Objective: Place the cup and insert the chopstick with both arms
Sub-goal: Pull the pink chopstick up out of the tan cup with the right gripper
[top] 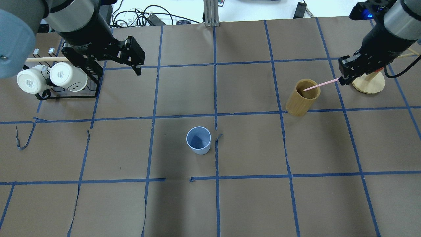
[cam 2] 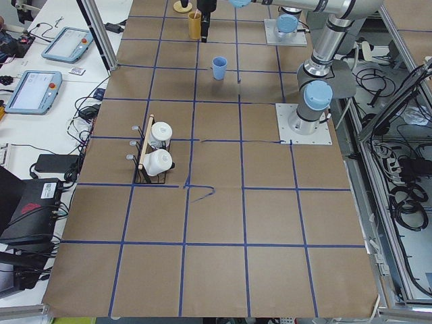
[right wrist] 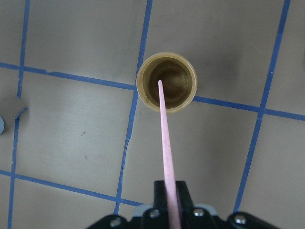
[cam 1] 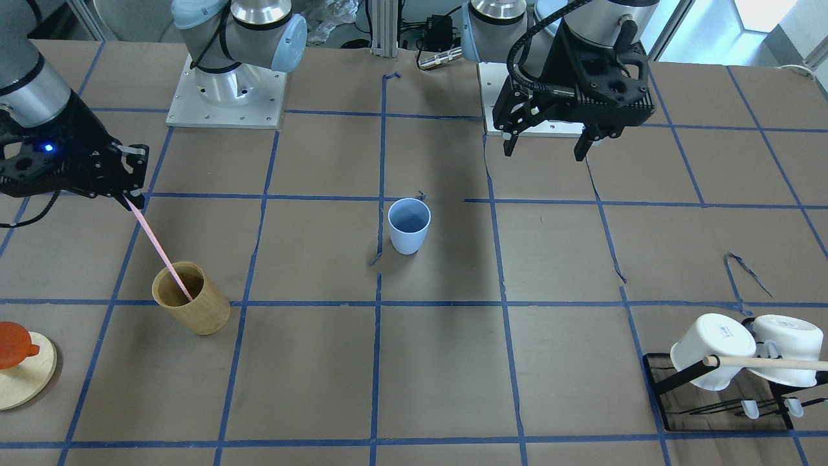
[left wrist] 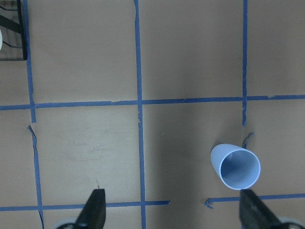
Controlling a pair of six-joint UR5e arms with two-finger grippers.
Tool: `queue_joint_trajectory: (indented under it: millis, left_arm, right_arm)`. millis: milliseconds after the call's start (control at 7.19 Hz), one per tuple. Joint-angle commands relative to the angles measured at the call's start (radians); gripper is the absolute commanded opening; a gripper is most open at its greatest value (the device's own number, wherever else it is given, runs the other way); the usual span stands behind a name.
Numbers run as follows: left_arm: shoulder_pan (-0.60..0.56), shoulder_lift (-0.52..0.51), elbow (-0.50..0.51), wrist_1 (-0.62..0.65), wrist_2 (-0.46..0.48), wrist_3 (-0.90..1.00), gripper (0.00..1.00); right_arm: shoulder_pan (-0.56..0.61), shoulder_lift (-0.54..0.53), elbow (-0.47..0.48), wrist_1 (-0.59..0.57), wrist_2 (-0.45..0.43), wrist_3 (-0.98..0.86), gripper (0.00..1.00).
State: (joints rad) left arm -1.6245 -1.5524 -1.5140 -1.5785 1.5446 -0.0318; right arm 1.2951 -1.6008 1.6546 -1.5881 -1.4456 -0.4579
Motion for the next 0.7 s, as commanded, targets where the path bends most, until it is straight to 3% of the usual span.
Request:
queue_joint_trajectory:
  millis: [0, 278, 556]
  left_arm:
    - [0.0, 0.0, 0.0, 0.0, 0.0, 0.001, 1.0]
    - [0.0, 0.0, 0.0, 0.0, 0.0, 0.001, 1.0]
    - [0.0, 0.0, 0.0, 0.0, 0.0, 0.001, 1.0]
  right_arm:
    - [0.004, -0.001, -0.068, 0.098, -0.002, 0.007, 0.0]
    - [0.019, -0.002, -0.116, 0.151, -0.002, 0.016, 0.0]
    - [0.096, 0.001, -0.162, 0.175, -0.016, 0.155, 0.0]
